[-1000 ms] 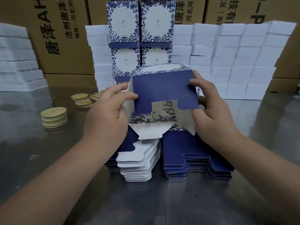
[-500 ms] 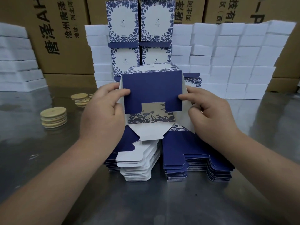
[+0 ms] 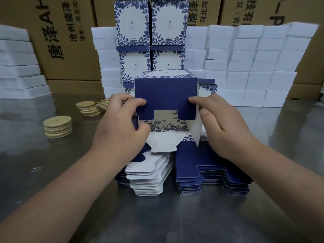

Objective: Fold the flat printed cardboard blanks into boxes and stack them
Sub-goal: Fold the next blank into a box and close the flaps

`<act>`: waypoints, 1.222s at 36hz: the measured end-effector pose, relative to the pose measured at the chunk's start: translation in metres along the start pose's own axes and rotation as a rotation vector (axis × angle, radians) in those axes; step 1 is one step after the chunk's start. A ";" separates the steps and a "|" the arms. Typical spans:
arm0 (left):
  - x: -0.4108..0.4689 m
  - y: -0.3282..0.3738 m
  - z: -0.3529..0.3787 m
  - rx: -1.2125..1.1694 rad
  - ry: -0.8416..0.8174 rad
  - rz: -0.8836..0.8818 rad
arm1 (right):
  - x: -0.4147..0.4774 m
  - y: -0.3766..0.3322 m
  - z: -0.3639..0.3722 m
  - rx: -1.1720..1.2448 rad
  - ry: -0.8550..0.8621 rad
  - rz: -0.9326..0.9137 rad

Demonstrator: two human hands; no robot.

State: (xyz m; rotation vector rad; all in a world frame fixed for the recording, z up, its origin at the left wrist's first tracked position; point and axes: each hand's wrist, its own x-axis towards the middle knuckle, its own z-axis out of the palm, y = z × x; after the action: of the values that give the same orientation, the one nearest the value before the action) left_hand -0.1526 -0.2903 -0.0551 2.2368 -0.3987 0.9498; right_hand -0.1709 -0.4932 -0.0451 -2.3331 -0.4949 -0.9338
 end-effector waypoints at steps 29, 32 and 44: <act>0.000 -0.003 0.000 -0.067 -0.049 0.163 | 0.016 0.013 -0.025 -0.169 -0.196 -0.168; -0.002 0.000 -0.001 -0.109 -0.032 0.199 | 0.015 0.012 -0.026 -0.146 -0.191 -0.211; -0.005 0.004 -0.001 -0.075 -0.088 0.112 | 0.017 0.024 -0.023 -0.269 -0.218 -0.171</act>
State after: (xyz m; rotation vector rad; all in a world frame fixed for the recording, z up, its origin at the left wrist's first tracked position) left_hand -0.1583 -0.2918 -0.0560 2.2125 -0.5951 0.8798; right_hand -0.1585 -0.5235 -0.0286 -2.6879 -0.7047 -0.8718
